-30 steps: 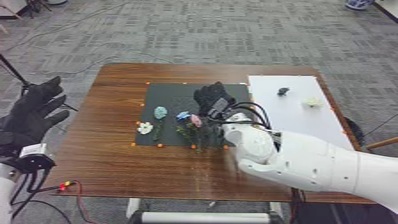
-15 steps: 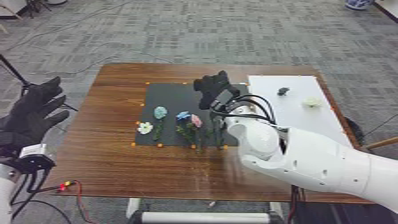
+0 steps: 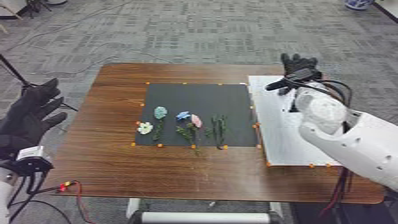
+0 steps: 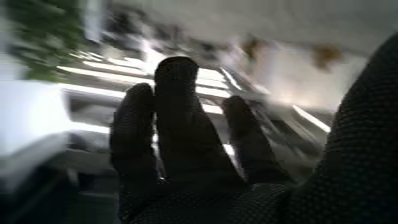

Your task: Arrange flowers

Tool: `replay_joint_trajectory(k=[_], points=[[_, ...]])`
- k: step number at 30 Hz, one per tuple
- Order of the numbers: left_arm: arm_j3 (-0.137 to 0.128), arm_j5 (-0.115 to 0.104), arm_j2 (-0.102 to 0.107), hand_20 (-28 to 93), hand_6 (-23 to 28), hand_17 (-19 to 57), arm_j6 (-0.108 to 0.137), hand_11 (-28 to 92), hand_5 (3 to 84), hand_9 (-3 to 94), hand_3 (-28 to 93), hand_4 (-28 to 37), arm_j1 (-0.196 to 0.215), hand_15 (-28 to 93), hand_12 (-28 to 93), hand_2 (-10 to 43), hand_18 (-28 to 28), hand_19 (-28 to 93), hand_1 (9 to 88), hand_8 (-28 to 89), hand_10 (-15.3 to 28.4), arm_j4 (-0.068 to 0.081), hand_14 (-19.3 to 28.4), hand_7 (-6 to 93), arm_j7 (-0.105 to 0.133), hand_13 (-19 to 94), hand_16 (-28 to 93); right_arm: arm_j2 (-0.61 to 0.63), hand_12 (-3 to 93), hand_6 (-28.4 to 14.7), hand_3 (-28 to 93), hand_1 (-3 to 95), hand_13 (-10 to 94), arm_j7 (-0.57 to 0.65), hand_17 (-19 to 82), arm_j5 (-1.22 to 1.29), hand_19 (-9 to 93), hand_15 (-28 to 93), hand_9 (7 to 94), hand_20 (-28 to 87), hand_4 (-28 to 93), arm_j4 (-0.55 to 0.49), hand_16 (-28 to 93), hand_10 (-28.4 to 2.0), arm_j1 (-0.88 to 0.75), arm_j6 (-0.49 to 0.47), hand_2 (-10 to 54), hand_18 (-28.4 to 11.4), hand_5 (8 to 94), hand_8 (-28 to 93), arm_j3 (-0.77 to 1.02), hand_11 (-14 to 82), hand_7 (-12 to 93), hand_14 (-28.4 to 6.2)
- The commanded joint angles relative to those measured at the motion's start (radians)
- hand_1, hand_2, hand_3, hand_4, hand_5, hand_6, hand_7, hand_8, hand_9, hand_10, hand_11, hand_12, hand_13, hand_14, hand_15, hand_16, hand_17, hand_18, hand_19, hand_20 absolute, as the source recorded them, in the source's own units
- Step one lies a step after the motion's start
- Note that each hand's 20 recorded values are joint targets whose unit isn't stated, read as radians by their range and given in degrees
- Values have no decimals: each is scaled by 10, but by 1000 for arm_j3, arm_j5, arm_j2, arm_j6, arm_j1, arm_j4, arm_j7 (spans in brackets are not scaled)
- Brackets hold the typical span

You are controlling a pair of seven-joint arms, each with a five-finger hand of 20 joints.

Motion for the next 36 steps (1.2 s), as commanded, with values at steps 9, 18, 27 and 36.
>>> replay_joint_trajectory(k=[9,18,27,36], points=[[-4,-6,-10,104,14,-143,5,171,177,102,452,-283,10,335,204,-34,190,309,299,-81,79,-9,107,187,4,10,-47,34,188,-46,84,497,474,-14,227,63,785,775,445,552,-140,116,245,-140,-125,-26,-95,-227,393,-102,72,181,184,-137],[2,-6,-2,104,13,-143,6,171,176,103,452,-283,6,337,203,-33,190,309,298,-81,79,-5,107,187,1,11,-47,26,218,-1,864,260,525,1,250,-6,793,749,555,550,-281,147,285,-115,-93,-28,-95,-221,490,-141,-4,290,288,-110],[2,-6,1,104,13,-143,2,172,177,104,451,-283,3,336,203,-33,190,309,298,-81,79,-2,107,189,-1,11,-49,42,487,25,836,534,670,-8,349,-65,841,645,794,528,-282,109,464,-59,-70,155,-95,-194,693,-15,-76,251,484,-31],[16,-4,9,104,13,-143,-7,173,177,105,450,-283,-12,337,202,-33,190,309,299,-82,80,5,108,189,-8,11,-50,9,493,19,856,539,688,-141,362,-33,851,640,824,532,-283,-48,492,-53,53,412,-95,-195,742,-50,-208,233,461,-32]])
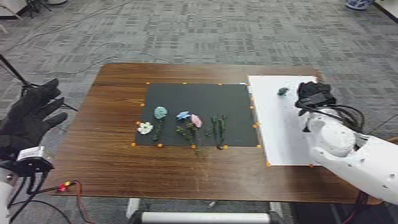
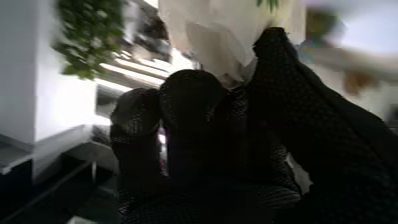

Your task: Arrange flowers

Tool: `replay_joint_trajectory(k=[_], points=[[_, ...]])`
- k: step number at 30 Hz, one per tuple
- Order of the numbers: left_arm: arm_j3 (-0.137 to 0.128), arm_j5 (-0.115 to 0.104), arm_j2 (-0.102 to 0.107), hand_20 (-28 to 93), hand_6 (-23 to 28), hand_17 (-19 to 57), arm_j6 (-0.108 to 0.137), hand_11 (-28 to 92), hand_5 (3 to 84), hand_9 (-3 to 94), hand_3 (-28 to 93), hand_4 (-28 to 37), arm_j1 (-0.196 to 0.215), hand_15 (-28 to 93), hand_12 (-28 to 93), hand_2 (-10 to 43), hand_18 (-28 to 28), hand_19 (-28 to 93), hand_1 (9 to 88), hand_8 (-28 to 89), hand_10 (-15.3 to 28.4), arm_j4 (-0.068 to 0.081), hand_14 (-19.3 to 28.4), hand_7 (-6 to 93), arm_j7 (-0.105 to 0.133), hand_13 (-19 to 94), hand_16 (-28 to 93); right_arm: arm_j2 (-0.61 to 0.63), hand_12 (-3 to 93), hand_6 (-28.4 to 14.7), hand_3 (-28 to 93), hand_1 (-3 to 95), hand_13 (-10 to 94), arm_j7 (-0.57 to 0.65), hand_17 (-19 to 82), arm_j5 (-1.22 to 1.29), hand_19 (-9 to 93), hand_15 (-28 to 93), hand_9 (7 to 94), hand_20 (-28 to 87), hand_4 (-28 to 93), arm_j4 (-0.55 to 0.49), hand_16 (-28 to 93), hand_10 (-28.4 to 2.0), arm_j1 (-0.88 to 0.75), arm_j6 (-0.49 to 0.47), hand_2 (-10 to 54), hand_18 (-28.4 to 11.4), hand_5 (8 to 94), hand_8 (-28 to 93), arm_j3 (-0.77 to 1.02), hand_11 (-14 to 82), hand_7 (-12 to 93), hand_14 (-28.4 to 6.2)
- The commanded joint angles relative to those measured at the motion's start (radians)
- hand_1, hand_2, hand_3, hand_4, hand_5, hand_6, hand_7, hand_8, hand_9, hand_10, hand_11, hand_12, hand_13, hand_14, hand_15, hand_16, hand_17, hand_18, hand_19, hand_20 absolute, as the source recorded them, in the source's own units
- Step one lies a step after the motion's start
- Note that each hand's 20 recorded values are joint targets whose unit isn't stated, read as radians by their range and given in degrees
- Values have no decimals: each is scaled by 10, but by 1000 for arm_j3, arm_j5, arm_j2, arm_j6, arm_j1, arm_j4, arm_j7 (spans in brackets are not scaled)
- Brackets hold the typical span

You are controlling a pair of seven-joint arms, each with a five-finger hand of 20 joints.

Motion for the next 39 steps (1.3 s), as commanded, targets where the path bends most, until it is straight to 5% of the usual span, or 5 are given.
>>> replay_joint_trajectory(k=[1,17,39], points=[[14,-5,7,104,13,-143,-8,174,177,104,453,-283,-13,337,202,-34,189,309,298,-82,79,6,108,189,-8,11,-50,-68,493,19,857,538,689,-140,362,1,851,640,825,533,-283,-125,493,-53,114,155,-95,-195,741,-49,-73,231,462,-32],[20,-2,15,104,13,-143,-8,170,177,105,449,-283,-29,334,203,-31,189,308,300,-82,79,8,107,188,-13,11,-47,-312,487,30,856,532,683,-182,360,10,853,661,833,546,-283,16,491,-45,213,102,-95,-193,740,-62,-250,215,466,-35],[32,-5,14,104,13,-144,-9,169,177,105,453,-283,-43,332,203,-32,189,308,298,-82,79,11,106,187,-13,11,-46,-421,470,41,844,531,675,-151,356,19,855,680,845,551,-283,88,480,-40,273,127,-95,-191,737,-69,-373,191,466,-40]])
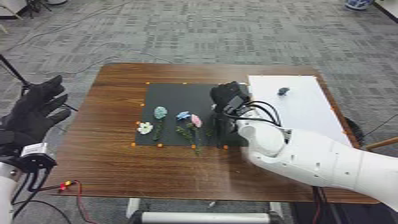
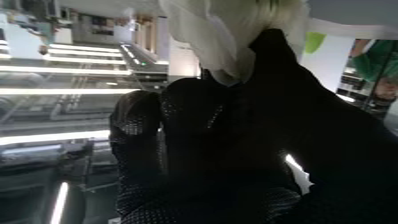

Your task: Arrange flowers

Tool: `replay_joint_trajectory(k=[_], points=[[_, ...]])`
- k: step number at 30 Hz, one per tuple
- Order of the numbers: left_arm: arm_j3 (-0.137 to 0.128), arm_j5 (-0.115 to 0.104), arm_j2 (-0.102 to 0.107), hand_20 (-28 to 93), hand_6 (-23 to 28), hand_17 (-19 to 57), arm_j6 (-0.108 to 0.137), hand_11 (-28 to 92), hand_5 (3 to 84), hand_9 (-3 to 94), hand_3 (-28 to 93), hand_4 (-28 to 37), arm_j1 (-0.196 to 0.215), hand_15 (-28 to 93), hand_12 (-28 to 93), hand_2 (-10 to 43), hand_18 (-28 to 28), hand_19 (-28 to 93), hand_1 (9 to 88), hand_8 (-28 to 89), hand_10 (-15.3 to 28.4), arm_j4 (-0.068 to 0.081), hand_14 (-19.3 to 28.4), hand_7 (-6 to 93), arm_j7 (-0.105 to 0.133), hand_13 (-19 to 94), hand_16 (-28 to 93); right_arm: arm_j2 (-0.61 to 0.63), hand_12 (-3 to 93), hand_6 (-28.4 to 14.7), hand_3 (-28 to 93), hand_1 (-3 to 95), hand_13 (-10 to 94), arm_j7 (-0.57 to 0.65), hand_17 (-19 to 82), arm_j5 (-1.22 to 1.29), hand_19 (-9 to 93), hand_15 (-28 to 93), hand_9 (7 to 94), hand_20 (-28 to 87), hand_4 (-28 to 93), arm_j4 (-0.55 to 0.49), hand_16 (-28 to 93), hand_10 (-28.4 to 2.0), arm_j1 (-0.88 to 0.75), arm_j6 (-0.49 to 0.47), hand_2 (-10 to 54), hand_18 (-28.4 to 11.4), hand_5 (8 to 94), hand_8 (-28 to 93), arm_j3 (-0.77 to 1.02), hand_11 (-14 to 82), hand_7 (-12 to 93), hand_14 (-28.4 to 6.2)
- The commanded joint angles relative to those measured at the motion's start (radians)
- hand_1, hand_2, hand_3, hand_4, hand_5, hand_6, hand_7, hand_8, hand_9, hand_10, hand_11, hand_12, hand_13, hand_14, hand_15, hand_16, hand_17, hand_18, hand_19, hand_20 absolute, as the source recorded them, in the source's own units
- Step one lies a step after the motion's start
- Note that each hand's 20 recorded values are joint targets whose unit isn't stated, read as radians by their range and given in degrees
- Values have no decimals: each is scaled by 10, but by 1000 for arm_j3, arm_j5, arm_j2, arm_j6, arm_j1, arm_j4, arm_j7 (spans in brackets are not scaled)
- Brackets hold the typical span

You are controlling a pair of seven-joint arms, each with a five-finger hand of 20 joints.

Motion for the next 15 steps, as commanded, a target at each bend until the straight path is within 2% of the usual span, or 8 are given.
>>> replay_joint_trajectory(k=[1,5,15], points=[[9,-4,-1,104,13,-143,-10,170,177,105,454,-283,-8,333,203,-33,189,308,298,-82,79,4,106,188,-8,11,-46,-50,471,42,842,531,673,20,354,-12,855,680,845,552,-283,21,481,-41,19,-13,-95,-191,736,-68,0,190,466,-40],[2,-4,-7,104,13,-143,-6,170,177,105,453,-283,2,333,203,-32,189,308,298,-82,79,0,106,188,-8,11,-46,-38,461,46,835,513,658,14,344,-26,850,685,833,554,-283,3,478,-37,-4,-111,-95,-190,716,-54,47,166,461,-44],[6,-4,-6,104,13,-144,-7,171,177,104,451,-283,-1,332,203,-32,189,308,299,-81,79,3,107,188,-8,11,-46,-24,453,47,833,466,595,-4,303,-44,823,706,755,563,-283,10,458,-43,-25,-196,-95,-186,655,-57,88,150,457,-51]])
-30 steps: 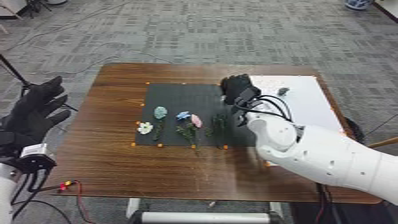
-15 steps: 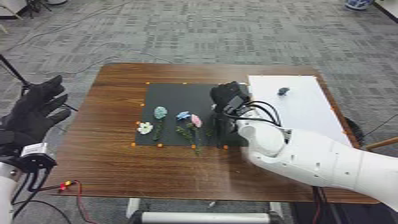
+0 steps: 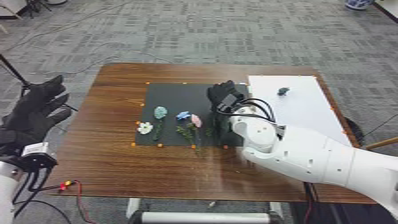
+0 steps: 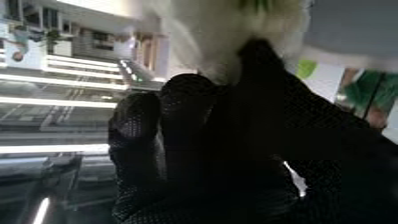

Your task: Arrange flowers

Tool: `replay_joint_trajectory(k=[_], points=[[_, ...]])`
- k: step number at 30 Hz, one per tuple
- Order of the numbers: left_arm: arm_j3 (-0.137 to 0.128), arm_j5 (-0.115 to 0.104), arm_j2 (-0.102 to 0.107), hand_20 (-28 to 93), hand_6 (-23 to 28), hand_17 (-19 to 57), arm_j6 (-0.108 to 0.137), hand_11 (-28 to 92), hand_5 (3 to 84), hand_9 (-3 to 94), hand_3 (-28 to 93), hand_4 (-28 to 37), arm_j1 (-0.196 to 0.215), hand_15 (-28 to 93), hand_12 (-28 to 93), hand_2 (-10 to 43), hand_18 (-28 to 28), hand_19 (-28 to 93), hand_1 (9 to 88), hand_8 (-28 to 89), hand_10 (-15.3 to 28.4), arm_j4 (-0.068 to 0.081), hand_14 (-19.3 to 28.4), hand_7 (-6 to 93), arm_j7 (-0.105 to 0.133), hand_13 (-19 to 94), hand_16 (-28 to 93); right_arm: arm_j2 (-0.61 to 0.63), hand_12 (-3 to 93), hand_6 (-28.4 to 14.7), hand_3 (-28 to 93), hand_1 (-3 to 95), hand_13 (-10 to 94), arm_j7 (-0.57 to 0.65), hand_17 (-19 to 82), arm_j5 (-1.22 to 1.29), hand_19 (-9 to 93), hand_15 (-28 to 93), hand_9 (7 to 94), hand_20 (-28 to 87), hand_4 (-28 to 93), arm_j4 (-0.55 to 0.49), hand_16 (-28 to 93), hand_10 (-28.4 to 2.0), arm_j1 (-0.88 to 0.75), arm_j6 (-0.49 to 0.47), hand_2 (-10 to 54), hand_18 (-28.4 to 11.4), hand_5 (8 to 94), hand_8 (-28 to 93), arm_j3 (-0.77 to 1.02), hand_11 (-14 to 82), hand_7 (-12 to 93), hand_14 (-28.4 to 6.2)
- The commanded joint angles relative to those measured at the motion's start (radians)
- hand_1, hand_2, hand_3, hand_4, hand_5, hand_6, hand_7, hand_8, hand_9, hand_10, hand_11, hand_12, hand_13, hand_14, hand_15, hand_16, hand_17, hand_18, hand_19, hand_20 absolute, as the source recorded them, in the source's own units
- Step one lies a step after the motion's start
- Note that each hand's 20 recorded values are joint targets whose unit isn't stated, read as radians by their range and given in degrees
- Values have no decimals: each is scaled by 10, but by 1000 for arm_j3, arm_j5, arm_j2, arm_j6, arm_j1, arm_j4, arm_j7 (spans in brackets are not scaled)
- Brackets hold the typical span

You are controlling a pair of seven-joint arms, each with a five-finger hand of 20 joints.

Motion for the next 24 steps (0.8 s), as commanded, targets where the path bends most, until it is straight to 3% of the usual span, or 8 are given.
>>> replay_joint_trajectory(k=[1,12,17,19,21,24], points=[[-1,-4,-6,104,13,-144,-5,171,177,104,450,-283,7,332,203,-31,189,308,299,-81,79,0,107,188,-6,11,-46,16,452,45,834,458,594,-17,302,-20,822,710,750,565,-283,-7,452,-43,-13,-18,-95,-187,649,-57,31,150,458,-52],[-1,-6,-7,104,13,-144,-7,170,176,104,449,-283,9,333,204,-31,189,308,300,-81,79,-2,107,188,-7,11,-46,42,378,33,837,403,572,-9,286,-29,814,758,679,575,-283,-53,363,-60,-29,-55,-95,-193,614,-36,81,245,440,-75],[-5,4,-9,104,13,-143,-7,170,177,104,452,-283,14,334,203,-32,189,308,298,-81,79,-4,107,186,-10,11,-47,68,364,30,863,356,574,-13,286,-14,822,773,643,578,-283,-95,357,-77,-28,-60,-95,-199,602,-20,94,350,417,-80],[-4,-2,-9,104,13,-143,-7,171,176,104,456,-283,13,334,204,-33,189,308,297,-81,79,-3,106,186,-9,11,-47,68,359,29,875,337,573,-11,286,-19,824,774,622,580,-283,-97,363,-88,-29,-63,-95,-200,593,-36,98,400,407,-82],[-2,2,-7,104,13,-143,-5,171,176,104,460,-283,11,333,204,-35,189,308,297,-81,78,-3,106,186,-8,11,-47,66,335,30,888,312,572,-13,286,-11,827,776,593,581,-283,-94,368,-101,-31,-56,-95,-202,587,-152,100,459,406,-84],[-2,1,-9,104,13,-143,-7,170,176,104,456,-283,12,333,204,-34,189,308,299,-81,78,-4,106,188,-8,11,-47,69,340,27,886,294,569,-9,285,-17,831,780,550,584,-283,-98,375,-114,-33,-57,-95,-205,567,-181,103,489,406,-86]])
